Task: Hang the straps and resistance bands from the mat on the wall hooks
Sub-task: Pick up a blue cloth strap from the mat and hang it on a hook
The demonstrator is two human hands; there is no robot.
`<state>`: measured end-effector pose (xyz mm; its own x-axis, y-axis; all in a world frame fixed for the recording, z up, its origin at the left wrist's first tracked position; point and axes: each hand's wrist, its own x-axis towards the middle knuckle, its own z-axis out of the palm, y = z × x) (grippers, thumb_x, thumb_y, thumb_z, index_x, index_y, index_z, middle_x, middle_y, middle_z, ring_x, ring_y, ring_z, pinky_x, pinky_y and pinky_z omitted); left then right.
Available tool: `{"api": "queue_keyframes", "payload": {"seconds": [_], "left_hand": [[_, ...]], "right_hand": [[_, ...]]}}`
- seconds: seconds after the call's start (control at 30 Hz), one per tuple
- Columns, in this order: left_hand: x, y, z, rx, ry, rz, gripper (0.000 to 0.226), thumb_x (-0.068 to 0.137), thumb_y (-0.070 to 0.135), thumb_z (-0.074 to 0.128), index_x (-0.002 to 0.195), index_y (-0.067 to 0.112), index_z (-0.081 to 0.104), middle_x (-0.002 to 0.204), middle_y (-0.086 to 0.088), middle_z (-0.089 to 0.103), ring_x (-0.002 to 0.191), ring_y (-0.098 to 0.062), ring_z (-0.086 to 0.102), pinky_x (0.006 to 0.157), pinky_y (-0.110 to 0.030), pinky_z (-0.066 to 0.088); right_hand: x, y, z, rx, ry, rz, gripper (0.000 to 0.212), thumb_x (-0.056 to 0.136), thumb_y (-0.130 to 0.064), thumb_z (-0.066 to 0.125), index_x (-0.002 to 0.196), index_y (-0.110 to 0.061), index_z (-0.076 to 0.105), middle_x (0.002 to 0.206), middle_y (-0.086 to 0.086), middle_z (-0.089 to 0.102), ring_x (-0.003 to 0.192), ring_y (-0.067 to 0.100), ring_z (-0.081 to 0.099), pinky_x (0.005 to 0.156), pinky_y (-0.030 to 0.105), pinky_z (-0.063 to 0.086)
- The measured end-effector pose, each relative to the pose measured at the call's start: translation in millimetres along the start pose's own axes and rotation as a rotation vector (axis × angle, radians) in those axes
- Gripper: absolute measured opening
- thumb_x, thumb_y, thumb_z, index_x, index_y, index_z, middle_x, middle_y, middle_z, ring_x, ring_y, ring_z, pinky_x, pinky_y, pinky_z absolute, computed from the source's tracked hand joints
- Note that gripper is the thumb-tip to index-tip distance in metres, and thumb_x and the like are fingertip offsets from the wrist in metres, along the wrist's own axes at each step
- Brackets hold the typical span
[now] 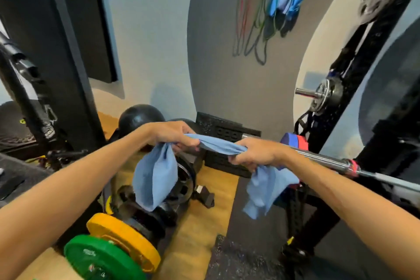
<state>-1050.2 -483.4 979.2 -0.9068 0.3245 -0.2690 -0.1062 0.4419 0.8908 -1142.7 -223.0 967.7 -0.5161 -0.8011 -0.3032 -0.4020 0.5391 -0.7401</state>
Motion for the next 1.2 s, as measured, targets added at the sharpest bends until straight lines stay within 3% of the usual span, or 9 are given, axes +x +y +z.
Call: {"api": "queue_keyframes", "payload": {"seconds": [0.07, 0.2, 0.3, 0.37, 0.53, 0.67, 0.83, 1.03, 1.2], "left_hand": [[30, 11, -33, 0.033, 0.008, 0.058, 0.022, 0.091, 0.028, 0.057, 0.089, 0.01, 0.07, 0.056, 0.001, 0.039, 0.043, -0.004, 0.033, 0.041, -0.013, 0.029], [77, 29, -109, 0.114, 0.022, 0.132, 0.037, 0.095, 0.024, 0.054, 0.06, 0.028, 0.064, 0.055, 0.005, 0.035, 0.047, -0.006, 0.026, 0.043, -0.014, 0.023], [109, 44, -171, 0.121, 0.015, 0.092, 0.018, 0.091, 0.021, 0.063, 0.087, 0.005, 0.071, 0.053, 0.003, 0.035, 0.045, -0.006, 0.026, 0.041, -0.014, 0.022], [137, 54, -212, 0.167, 0.029, 0.041, 0.026, 0.088, 0.008, 0.066, 0.105, -0.011, 0.061, 0.053, 0.001, 0.038, 0.042, -0.006, 0.028, 0.039, -0.014, 0.023], [192, 78, -278, 0.211, 0.003, -0.022, 0.021, 0.084, -0.006, 0.063, 0.106, -0.006, 0.063, 0.053, 0.001, 0.042, 0.04, -0.005, 0.029, 0.038, -0.013, 0.026], [235, 88, -324, 0.137, -0.089, -0.024, 0.013, 0.09, 0.011, 0.063, 0.097, 0.0, 0.065, 0.054, 0.0, 0.033, 0.043, -0.007, 0.025, 0.04, -0.014, 0.023], [301, 101, -393, 0.145, -0.238, -0.057, 0.033, 0.099, 0.033, 0.045, 0.083, 0.008, 0.06, 0.054, 0.001, 0.029, 0.044, -0.006, 0.022, 0.042, -0.015, 0.022], [371, 113, -461, 0.052, -0.361, -0.011, 0.048, 0.074, 0.054, 0.075, 0.082, 0.009, 0.062, 0.053, 0.007, 0.031, 0.043, -0.003, 0.023, 0.04, -0.011, 0.029], [421, 118, -521, 0.009, -0.386, 0.054, 0.06, 0.068, 0.061, 0.076, 0.085, 0.005, 0.064, 0.053, 0.008, 0.035, 0.042, 0.001, 0.026, 0.039, -0.01, 0.03]], "right_hand": [[27, -1, -43, 0.007, 0.023, -0.011, 0.008, 0.083, -0.005, 0.059, 0.08, -0.013, 0.06, 0.058, 0.0, 0.044, 0.049, 0.013, 0.039, 0.045, 0.023, 0.038], [88, -19, -117, 0.059, -0.008, 0.001, 0.008, 0.08, -0.009, 0.059, 0.087, -0.007, 0.059, 0.055, 0.0, 0.039, 0.045, 0.01, 0.034, 0.044, 0.021, 0.034], [134, -34, -166, 0.097, -0.048, 0.012, 0.007, 0.088, -0.005, 0.059, 0.095, -0.005, 0.058, 0.055, -0.001, 0.035, 0.045, 0.009, 0.029, 0.044, 0.021, 0.027], [166, -36, -201, 0.133, -0.063, 0.01, 0.004, 0.09, -0.006, 0.06, 0.091, -0.008, 0.057, 0.055, -0.001, 0.032, 0.045, 0.009, 0.027, 0.042, 0.02, 0.023], [225, -32, -274, 0.17, -0.103, 0.023, 0.017, 0.092, -0.011, 0.062, 0.083, -0.01, 0.047, 0.054, -0.001, 0.027, 0.043, 0.009, 0.022, 0.04, 0.019, 0.02], [264, -29, -323, 0.184, -0.203, 0.029, 0.026, 0.088, -0.019, 0.062, 0.076, -0.013, 0.04, 0.051, -0.005, 0.023, 0.04, 0.006, 0.021, 0.037, 0.016, 0.022], [315, -14, -389, 0.201, -0.251, -0.009, 0.033, 0.093, -0.015, 0.055, 0.066, -0.015, 0.037, 0.048, -0.008, 0.025, 0.039, 0.004, 0.021, 0.038, 0.016, 0.021], [366, -3, -454, 0.384, -0.312, -0.033, 0.027, 0.079, -0.029, 0.077, 0.089, -0.01, 0.061, 0.052, -0.009, 0.031, 0.04, 0.0, 0.024, 0.038, 0.013, 0.021], [412, 4, -494, 0.377, -0.187, -0.05, 0.014, 0.091, -0.014, 0.056, 0.08, -0.012, 0.066, 0.048, -0.004, 0.038, 0.034, 0.003, 0.03, 0.037, 0.016, 0.027]]}}
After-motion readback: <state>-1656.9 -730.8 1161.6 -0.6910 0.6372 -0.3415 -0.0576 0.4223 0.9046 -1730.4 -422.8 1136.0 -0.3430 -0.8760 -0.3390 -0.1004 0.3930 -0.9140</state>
